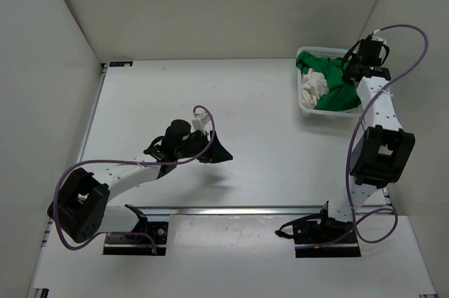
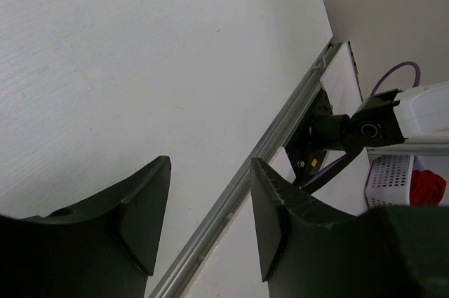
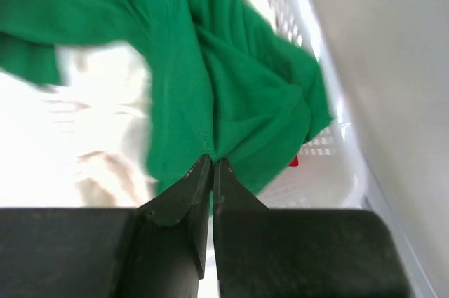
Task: Fold and stack the t-shirts
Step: Grab crumpled tshirt from bin with the right arm, then move the tshirt to the center of the board
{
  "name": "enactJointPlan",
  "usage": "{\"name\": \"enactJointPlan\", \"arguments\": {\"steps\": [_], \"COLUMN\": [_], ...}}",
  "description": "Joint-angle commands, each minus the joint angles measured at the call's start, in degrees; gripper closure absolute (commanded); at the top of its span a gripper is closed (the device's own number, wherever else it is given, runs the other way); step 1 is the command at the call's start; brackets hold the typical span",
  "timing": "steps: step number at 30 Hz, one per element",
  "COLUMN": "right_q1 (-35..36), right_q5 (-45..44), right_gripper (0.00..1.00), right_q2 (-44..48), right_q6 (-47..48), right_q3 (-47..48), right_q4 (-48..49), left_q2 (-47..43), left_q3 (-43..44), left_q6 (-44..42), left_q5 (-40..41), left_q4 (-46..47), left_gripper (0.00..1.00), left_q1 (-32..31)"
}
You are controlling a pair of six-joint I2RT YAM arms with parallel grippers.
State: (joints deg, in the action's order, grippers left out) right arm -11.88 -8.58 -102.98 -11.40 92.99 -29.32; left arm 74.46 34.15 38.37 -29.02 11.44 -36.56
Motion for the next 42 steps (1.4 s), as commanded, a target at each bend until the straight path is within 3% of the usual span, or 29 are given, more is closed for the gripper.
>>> {"name": "enactJointPlan", "arguments": {"steps": [1,4,8,12,15,17,21,25,26,28,30,33,36,39,41,42], "right_q1": [2.47,6.95,22.19,47.76,58.25,60.04,60.13,54.71,52.33,40.86,31.80,21.06,14.63,9.43,10.29,11.34], "right_q5": [-1.79,-4.86,-12.58,-21.91,-21.75,-19.03,-10.25,-6.12,-4.01,7.98,18.01,24.65,23.44,25.54,22.58,21.60], "right_gripper": [1.00,1.00,1.00,1.00,1.00,1.00,1.00,1.00,1.00,1.00,1.00,1.00,0.99,0.81,0.64,0.63], "right_q2": [14.71,21.92,27.04,26.08,22.74,18.54,13.34,13.59,15.94,21.57,29.47,34.76,35.31,33.99,33.46,32.76], "right_q6": [-0.47,1.55,10.49,29.02,33.62,32.06,26.79,18.48,15.47,1.19,-8.84,-18.37,-19.98,-22.43,-21.48,-20.60], "right_q3": [3.77,7.36,14.83,20.46,26.51,31.69,41.03,35.18,28.98,14.38,-9.46,-30.34,-38.92,-41.30,-41.05,-40.52], "right_q4": [6.20,8.05,14.71,25.34,26.34,23.36,17.20,15.27,15.69,21.45,34.53,41.18,40.31,39.43,36.81,35.83], "left_q2": [-0.63,-0.98,-1.42,-2.38,-3.78,-3.88,-3.62,-3.61,-3.70,-3.70,-3.53,-2.65,-2.21,-1.77,-2.21,-2.38], "left_q3": [-0.23,-0.40,-0.66,-1.37,-1.81,-1.63,-4.08,-10.15,-11.29,-11.39,-11.39,-9.03,-7.61,-7.35,-6.91,-6.73], "left_q6": [0.91,1.44,2.23,4.60,6.19,7.06,12.68,18.23,19.01,18.93,19.37,17.89,16.39,15.42,14.28,13.84], "left_q5": [-1.74,-1.83,-2.18,-2.54,-2.54,-2.37,-2.45,-1.93,-0.62,0.44,1.94,3.96,6.24,8.00,8.63,9.15], "left_q4": [1.92,2.09,2.62,3.06,2.45,1.48,4.88,9.82,8.96,6.85,6.75,3.68,1.84,0.69,-1.24,-1.68], "left_gripper": [0.40,0.40,0.41,0.42,0.41,0.41,0.42,0.45,0.46,0.48,0.50,0.51,0.53,0.53,0.53,0.51], "left_q1": [0.78,1.57,2.62,5.52,8.59,10.71,14.40,17.99,19.49,21.95,23.28,23.99,24.78,25.66,26.10,26.18]}}
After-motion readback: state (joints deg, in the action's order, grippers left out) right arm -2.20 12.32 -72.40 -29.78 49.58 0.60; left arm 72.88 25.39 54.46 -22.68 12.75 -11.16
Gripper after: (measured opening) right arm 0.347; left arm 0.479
